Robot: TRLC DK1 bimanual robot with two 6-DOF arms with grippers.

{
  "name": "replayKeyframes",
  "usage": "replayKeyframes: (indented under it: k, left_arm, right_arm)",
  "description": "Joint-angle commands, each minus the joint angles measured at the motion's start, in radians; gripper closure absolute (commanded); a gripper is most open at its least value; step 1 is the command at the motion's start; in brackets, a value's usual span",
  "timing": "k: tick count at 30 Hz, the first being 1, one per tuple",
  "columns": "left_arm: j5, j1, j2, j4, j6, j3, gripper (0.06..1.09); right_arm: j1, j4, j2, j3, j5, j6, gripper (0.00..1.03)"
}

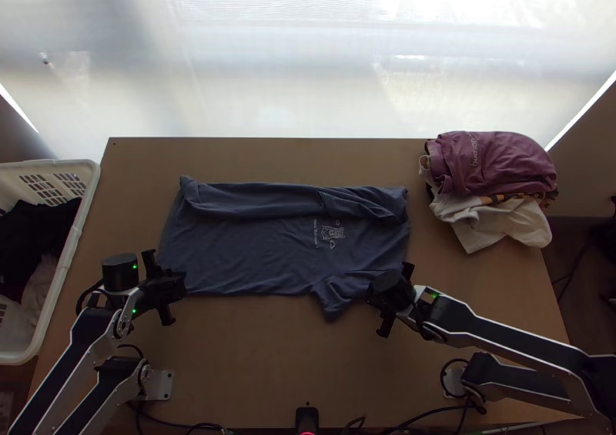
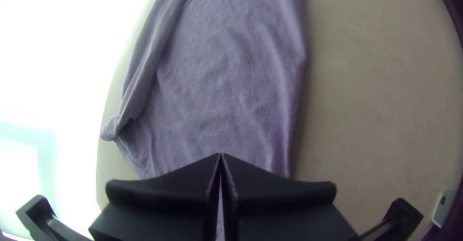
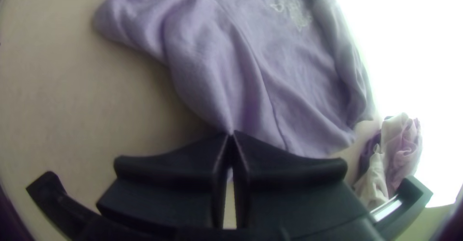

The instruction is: Fold the t-shirt

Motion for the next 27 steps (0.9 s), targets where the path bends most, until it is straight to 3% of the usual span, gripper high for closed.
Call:
replayKeyframes:
  k: [1, 2, 6, 13, 20, 23, 27]
  left_arm:
    - [0.005, 0.004, -0.017, -0.077, -0.003, 0.019, 0.3]
    - [0.004, 0.004, -0.017, -0.11, -0.003, 0.028, 0.24]
    - [0.001, 0.016, -0.033, -0.199, 0.05, 0.035, 0.18]
    - [-0.01, 0.053, -0.017, -0.205, 0.176, 0.011, 0.18]
    - [-0.035, 0.054, 0.022, -0.099, 0.198, -0.024, 0.18]
    - [-0.036, 0.065, 0.029, -0.051, 0.201, -0.02, 0.21]
    - [-0.036, 0.066, 0.029, -0.053, 0.202, -0.008, 0.43]
  right_arm:
    - [0.0, 0.004, -0.001, -0.011, -0.007, 0.003, 1.0]
    - [0.0, 0.004, -0.001, -0.012, -0.007, 0.002, 1.0]
    - [-0.002, 0.004, -0.008, -0.012, -0.007, 0.002, 1.0]
    - [-0.002, 0.009, -0.008, -0.014, -0.01, 0.0, 1.0]
    - [-0.003, 0.009, -0.011, -0.017, -0.01, -0.001, 1.0]
    - [-0.003, 0.009, -0.012, -0.02, -0.013, -0.001, 1.0]
    - [-0.003, 0.012, -0.011, -0.02, -0.016, -0.003, 1.0]
